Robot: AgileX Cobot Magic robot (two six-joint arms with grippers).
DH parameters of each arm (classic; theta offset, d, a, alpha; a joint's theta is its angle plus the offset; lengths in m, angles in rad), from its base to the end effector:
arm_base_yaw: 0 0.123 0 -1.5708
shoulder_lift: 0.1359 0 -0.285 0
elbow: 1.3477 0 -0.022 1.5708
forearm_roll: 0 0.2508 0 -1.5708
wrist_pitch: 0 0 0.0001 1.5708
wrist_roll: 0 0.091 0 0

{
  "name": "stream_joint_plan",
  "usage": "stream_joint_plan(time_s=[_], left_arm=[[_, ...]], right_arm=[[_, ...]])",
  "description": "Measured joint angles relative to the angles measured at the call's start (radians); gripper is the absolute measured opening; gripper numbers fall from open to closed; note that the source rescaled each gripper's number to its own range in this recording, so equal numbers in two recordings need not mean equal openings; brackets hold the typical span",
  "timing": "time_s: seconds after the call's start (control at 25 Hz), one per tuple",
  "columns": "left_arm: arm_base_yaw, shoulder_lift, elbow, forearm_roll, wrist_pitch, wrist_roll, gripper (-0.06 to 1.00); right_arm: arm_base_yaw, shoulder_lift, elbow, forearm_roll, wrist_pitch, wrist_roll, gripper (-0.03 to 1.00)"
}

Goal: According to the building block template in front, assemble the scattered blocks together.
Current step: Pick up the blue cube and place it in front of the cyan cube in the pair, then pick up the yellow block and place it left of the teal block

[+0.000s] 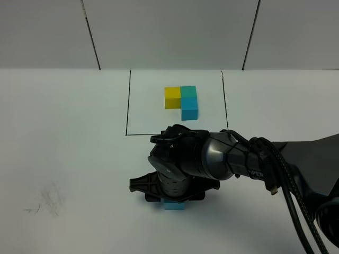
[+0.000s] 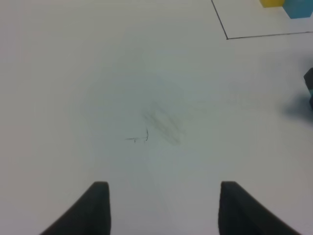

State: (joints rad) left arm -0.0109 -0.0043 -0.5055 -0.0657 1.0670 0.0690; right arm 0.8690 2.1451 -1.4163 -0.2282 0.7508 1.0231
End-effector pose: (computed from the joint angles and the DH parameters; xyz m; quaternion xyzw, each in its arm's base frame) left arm -0.0066 -0.0052 0.2784 0.0356 0.8511 -0.0176 0.5235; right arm 0.2799 0.3093 0.1183 0.0004 0.9925 0.0222 0.1205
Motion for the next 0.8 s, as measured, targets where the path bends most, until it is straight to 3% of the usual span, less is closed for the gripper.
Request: stream_joint_plan(time_s=[0.16,0.52,0.8], left_arm=[[0.0,0.0,0.0,0.0,0.0,0.0,0.29],[0.0,0.0,0.0,0.0,0.0,0.0,0.29],[0.0,0.0,0.0,0.0,0.0,0.0,0.29]], right_arm=[[0.0,-0.005,0.0,0.001,0.025,-0.012,0.55],[0.0,-0.085,-0.01,-0.018,0.083,-0.055,0.58],[0.002,-0.203,-0.01,-0.062,0.096,-0.192,0.74]])
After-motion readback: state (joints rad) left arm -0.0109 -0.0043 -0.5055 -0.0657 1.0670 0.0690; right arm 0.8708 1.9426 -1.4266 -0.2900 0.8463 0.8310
